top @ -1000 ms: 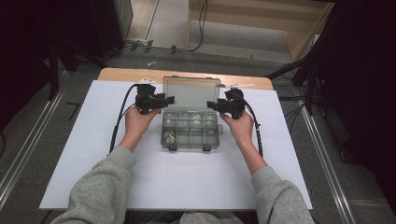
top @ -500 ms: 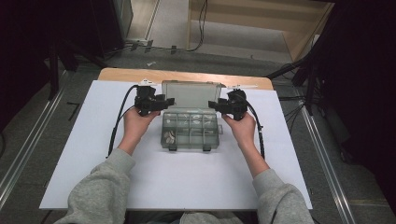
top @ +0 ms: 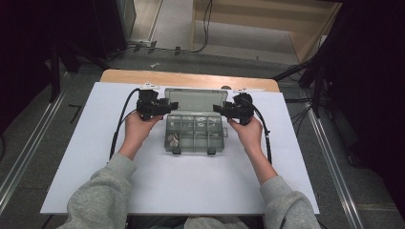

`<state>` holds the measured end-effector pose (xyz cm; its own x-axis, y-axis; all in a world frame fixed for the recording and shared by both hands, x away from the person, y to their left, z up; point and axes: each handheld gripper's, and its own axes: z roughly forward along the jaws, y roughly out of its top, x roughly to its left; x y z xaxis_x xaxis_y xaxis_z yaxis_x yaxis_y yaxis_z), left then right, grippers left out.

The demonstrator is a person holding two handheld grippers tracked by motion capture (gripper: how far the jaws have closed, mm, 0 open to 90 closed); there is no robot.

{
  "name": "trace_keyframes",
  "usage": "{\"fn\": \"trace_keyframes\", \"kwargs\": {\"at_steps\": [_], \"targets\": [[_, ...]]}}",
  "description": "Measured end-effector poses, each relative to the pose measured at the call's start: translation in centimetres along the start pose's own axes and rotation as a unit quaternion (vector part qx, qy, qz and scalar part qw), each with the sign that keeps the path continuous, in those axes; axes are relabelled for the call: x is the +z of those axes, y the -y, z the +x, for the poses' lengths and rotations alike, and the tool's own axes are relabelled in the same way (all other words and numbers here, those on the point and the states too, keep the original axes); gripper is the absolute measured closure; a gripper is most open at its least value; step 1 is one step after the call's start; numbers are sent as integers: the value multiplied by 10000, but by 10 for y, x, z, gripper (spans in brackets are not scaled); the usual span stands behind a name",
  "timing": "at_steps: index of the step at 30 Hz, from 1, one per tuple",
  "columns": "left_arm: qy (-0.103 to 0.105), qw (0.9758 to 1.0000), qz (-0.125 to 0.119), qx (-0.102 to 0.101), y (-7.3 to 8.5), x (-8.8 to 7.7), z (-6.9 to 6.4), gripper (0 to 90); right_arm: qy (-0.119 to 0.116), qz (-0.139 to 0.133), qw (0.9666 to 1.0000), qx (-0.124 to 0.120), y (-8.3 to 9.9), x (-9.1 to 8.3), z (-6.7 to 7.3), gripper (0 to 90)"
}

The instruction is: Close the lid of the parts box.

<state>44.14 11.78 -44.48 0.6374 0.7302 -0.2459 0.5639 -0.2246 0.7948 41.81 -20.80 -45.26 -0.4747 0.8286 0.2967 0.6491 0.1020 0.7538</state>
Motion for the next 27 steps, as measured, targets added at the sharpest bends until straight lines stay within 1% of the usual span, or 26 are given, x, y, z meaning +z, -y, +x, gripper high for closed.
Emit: {"fn": "trace_keyframes", "kwargs": {"at_steps": [5,9,11,15,17,19,22,27], "targets": [[61,10000,22,-19,1,-2,-1,485,-16,40,10000,-35,1,-3,2,427],[30,9999,59,78,1,-3,-3,482,-31,16,10000,-73,2,-4,3,427],[34,9999,78,92,2,-4,-4,478,-48,11,10000,-20,3,-5,3,426],[58,9999,107,38,2,-4,-4,443,-62,8,10000,-47,3,-5,5,424],[89,9999,120,-4,2,-5,-2,402,-58,8,10000,-81,4,-5,5,421],[91,9998,168,-102,3,-6,0,341,-69,5,9999,-77,4,-6,5,419],[38,9997,229,-96,4,-9,-1,338,-88,5,9999,-71,5,-6,4,416],[131,9991,398,-79,5,-18,-1,339,-100,-3,9999,-73,5,-6,5,411]]}}
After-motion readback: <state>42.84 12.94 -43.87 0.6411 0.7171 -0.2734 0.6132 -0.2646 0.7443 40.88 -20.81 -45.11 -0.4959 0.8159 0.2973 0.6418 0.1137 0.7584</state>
